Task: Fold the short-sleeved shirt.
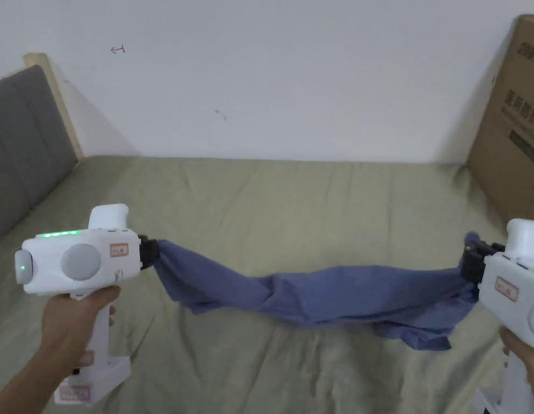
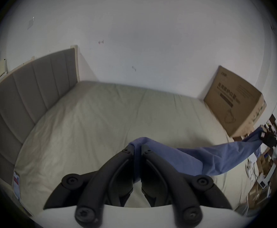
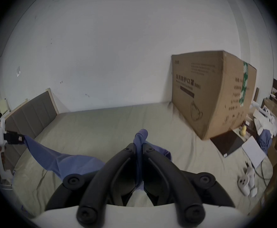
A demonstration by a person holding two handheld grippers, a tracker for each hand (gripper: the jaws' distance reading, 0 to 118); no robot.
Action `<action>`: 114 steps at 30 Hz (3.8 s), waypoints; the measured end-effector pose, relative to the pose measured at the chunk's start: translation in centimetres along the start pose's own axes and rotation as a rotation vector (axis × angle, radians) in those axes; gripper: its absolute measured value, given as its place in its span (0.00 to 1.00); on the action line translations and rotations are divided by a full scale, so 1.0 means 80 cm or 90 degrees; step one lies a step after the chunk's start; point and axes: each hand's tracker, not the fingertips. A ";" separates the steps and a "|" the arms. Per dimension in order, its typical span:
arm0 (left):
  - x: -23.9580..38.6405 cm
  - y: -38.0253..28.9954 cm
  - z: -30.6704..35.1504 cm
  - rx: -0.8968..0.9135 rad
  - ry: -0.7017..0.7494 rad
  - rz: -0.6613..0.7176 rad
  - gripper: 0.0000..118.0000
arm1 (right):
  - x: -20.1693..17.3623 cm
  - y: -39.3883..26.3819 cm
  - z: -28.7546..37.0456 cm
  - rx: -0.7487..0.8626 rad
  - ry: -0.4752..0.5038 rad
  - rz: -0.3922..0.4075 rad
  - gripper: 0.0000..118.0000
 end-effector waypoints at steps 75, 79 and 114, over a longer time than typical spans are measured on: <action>0.103 -0.091 0.089 0.113 -0.073 -0.046 0.00 | -0.050 -0.073 0.213 0.156 -0.078 0.080 0.00; 0.083 -0.062 0.003 0.013 -0.074 -0.030 0.00 | -0.041 -0.074 0.177 0.134 -0.083 0.074 0.00; 0.039 -0.040 -0.200 -0.155 -0.039 -0.029 0.02 | 0.087 -0.119 -0.010 -0.144 -0.145 -0.042 0.22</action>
